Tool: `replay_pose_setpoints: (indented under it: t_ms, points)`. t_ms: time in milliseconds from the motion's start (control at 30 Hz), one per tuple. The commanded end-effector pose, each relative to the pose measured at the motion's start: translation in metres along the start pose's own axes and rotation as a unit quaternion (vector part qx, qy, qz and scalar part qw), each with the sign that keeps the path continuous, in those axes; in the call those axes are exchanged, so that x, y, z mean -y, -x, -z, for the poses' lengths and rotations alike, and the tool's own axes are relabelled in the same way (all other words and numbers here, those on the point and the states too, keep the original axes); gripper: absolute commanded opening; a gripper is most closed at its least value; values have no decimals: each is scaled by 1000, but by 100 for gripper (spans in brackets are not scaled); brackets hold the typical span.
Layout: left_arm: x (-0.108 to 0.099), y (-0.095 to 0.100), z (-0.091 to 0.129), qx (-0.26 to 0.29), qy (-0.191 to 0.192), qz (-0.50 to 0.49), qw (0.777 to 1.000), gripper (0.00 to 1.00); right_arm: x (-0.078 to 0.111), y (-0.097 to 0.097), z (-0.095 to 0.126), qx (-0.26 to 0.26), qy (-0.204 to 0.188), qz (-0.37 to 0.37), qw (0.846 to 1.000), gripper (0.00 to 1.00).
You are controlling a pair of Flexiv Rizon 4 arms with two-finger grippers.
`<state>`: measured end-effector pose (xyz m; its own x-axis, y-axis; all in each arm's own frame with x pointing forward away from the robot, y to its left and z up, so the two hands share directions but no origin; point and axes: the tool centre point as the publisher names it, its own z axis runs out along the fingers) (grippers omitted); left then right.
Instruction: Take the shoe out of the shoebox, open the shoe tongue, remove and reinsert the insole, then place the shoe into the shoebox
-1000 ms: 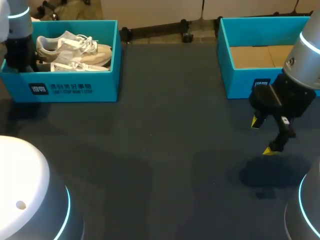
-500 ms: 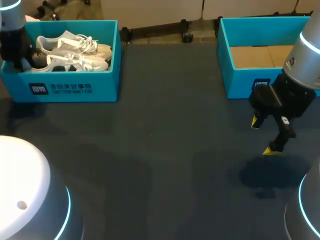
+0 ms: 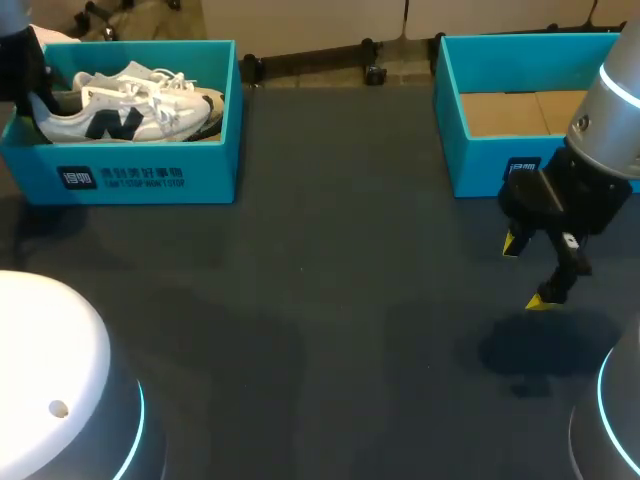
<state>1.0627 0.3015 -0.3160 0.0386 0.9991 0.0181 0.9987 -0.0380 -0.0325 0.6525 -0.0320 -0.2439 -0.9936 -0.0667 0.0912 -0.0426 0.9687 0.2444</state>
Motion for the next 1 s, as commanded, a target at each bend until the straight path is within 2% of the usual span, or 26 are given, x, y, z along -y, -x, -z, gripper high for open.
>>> replay_pose_setpoints:
  t_ms: [33,433,600,800,1000]
  points:
    - [10,0,15,-4,7,-3,1000,0,-1,1,-1,0,-1,0,1000,100]
    - [14,-10,61,1,33,-15,999,0,-1,1,-1,0,-1,0,1000,100]
    - [14,-14,85,-4,23,-14,1000,0,-1,1,-1,0,-1,0,1000,100]
    - [15,-16,114,-13,31,4,999,0,-1,1,-1,0,-1,0,1000,100]
    - [25,-20,139,-15,33,8,999,0,-1,1,-1,0,-1,0,1000,100]
